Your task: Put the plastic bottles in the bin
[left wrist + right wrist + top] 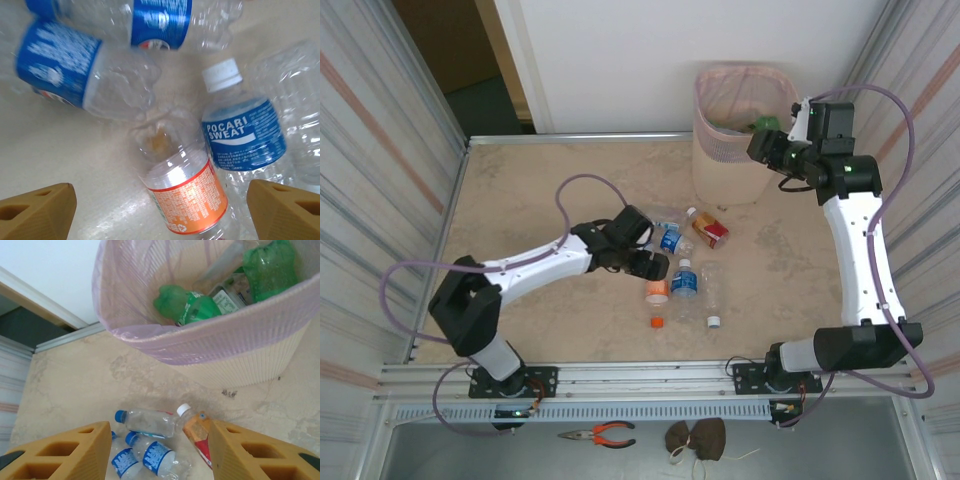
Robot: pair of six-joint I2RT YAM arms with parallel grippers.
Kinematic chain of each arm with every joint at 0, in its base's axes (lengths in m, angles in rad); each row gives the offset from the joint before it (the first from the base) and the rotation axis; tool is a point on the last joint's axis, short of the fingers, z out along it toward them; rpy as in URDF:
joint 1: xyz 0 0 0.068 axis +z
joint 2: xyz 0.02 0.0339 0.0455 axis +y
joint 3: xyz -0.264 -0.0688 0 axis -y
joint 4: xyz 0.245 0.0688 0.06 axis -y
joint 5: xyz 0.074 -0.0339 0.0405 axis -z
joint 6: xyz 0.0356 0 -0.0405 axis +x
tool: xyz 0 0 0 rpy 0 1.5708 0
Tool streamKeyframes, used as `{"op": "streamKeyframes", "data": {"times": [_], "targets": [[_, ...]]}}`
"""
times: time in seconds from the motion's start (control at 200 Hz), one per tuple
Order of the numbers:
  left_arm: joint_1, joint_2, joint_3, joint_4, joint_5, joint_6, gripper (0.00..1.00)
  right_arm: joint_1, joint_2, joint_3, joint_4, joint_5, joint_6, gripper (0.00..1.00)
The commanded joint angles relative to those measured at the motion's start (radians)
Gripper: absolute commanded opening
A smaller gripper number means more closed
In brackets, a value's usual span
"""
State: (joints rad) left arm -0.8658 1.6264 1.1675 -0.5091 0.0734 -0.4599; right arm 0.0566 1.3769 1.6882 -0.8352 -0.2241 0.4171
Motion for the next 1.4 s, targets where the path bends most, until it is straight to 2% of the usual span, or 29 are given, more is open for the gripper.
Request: {"op": "streamKeyframes", "data": {"times": [0.0, 0.155, 0.401, 0.576, 1.107, 1.398], "targets": [[-0.035, 0.031, 0.033, -0.069, 0.024, -0.042, 0.89, -0.008, -0.048, -0.018, 0.021, 0.007, 0.020, 0.53], [-0.061, 0.069, 0.013, -0.107, 0.020, -0.070, 0.90, -0.011, -0.065, -0.045, 0.024, 0.005, 0.022, 0.53], [-0.077, 0.110, -0.035, -0.076, 0.080, -0.083, 0.90, -0.012, -0.080, -0.071, 0.024, -0.004, 0.026, 0.53], [-0.090, 0.129, -0.042, -0.083, 0.076, -0.082, 0.88, -0.014, -0.097, -0.095, 0.026, -0.010, 0.036, 0.52], [-0.127, 0.110, -0.127, -0.085, 0.065, -0.102, 0.78, -0.003, -0.194, -0.209, 0.034, -0.019, 0.078, 0.52], [-0.131, 0.039, -0.151, -0.088, 0.022, -0.095, 0.67, 0.069, -0.228, -0.223, 0.021, 0.016, 0.095, 0.52]]}}
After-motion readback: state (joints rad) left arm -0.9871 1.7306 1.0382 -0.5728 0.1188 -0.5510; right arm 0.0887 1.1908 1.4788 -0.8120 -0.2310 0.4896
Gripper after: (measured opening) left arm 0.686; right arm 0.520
